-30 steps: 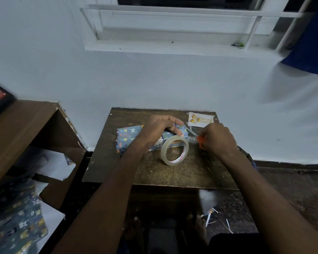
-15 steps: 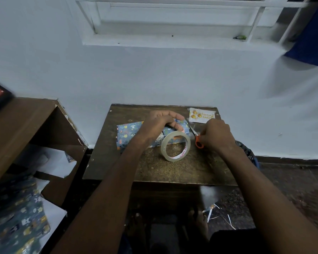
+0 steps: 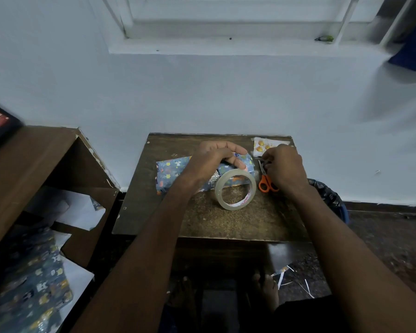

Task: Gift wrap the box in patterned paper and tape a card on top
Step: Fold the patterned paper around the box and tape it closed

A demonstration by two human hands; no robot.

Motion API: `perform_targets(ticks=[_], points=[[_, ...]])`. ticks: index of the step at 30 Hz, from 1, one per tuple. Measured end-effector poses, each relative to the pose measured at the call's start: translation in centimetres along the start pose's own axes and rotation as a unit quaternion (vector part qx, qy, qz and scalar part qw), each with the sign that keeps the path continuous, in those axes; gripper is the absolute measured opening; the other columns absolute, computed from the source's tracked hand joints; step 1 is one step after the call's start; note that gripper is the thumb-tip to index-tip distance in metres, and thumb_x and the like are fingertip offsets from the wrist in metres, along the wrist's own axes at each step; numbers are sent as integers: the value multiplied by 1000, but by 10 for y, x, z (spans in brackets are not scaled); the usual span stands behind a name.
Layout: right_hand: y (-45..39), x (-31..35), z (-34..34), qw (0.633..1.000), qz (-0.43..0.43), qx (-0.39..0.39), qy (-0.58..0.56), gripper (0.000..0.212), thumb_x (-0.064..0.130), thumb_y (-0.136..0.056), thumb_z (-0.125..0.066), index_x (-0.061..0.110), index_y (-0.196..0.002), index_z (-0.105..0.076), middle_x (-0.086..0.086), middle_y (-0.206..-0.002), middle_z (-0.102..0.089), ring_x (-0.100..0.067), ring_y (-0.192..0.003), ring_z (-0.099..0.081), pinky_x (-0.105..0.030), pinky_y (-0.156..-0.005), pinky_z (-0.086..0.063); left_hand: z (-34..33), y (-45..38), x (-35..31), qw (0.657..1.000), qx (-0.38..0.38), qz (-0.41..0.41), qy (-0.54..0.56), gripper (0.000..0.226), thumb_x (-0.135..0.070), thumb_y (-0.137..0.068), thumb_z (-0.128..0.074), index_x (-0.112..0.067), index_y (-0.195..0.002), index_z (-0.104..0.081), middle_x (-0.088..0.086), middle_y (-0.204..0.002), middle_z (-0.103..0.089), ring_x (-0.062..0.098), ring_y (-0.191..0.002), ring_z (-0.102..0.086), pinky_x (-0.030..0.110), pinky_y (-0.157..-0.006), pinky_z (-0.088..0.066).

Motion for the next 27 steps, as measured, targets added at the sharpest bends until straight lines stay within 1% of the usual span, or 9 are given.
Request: perform_targets(ticks=[2, 4, 6, 10, 14, 17, 20, 23, 27], points=[[0, 0, -2, 1000, -2, 4, 3, 27, -3, -87, -64, 15, -98, -81, -14, -102, -70, -34, -92, -66, -38, -74, -54, 0, 0, 0, 1000, 1, -2, 0, 29, -2, -99, -52, -2, -109, -78, 19, -86, -79, 25, -89, -77, 30, -91, -58], [0, -1, -2, 1000, -3, 10, 11, 22, -3, -86, -64, 14, -88, -78, -13, -98, -66, -33, -87, -63, -36, -70, -47, 0, 1, -1, 1000, 1, -3, 0, 29, -2, -99, -51, -3, -109, -78, 19, -86, -79, 24, -89, -78, 28, -90, -58], [0, -1, -1, 1000, -6, 11, 14, 19, -4, -84, -63, 12, -85, -73, -12, -95, -64, -33, -87, -61, -35, -69, -43, -1, 1, -1, 1000, 0, -4, -2, 29, -3, -99, -51, -3, -109, -78, 19, -86, -79, 24, -89, -78, 26, -88, -57], [0, -1, 0, 1000, -6, 1, 20, 19, -5, -85, -52, 10, -89, -62, -10, -87, -67, -34, -84, -58, -43, -73, -48, 0, 0, 0, 1000, 3, -2, 2, 30, -3, -100, -50, -3, -110, -78, 20, -87, -79, 25, -91, -78, 29, -92, -58], [-2, -1, 0, 999, -15, -23, -19, 21, -6, -86, -52, 13, -89, -60, -6, -85, -66, -29, -81, -55, -38, -67, -42, 0, 0, 1, 1000, 1, 0, -1, 30, -4, -100, -51, -4, -110, -79, 19, -88, -79, 27, -92, -78, 30, -92, -58], [-3, 4, -4, 999, -9, -24, -33, 21, -8, -85, -53, 12, -89, -60, -6, -86, -65, -29, -84, -56, -37, -66, -37, 0, -1, 1, 1000, 1, 0, -1, 30, -3, -100, -51, -3, -110, -79, 20, -88, -79, 26, -92, -78, 29, -91, -58], [1, 11, -11, 998, -15, -32, -48, 23, -10, -83, -51, 12, -89, -55, -7, -88, -61, -29, -83, -52, -35, -67, -30, 0, 0, 1, 1000, 1, -1, 5, 30, -3, -100, -50, -3, -110, -78, 21, -89, -79, 28, -93, -77, 31, -92, -59], [4, 17, -18, 997, -41, -34, -57, 20, -6, -87, -54, 13, -92, -53, -6, -90, -59, -26, -82, -48, -35, -68, -29, 0, 0, 1, 1000, 1, -1, 8, 30, -3, -99, -50, -2, -110, -78, 21, -89, -79, 26, -91, -77, 29, -90, -58], [3, 16, -21, 997, -39, -47, -50, 16, -2, -90, -55, 11, -99, -53, -9, -92, -65, -28, -82, -50, -36, -68, -31, 0, 0, 0, 1000, 1, 1, 8, 30, -2, -99, -50, -2, -110, -78, 21, -89, -79, 26, -91, -77, 29, -91, -58]])
Point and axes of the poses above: each hand's wrist, its own y-axis away from the middle knuckle, its own z-axis out of the back of the hand, x = y × z, the point moved 4 cm from there along -y, towards the middle knuckle
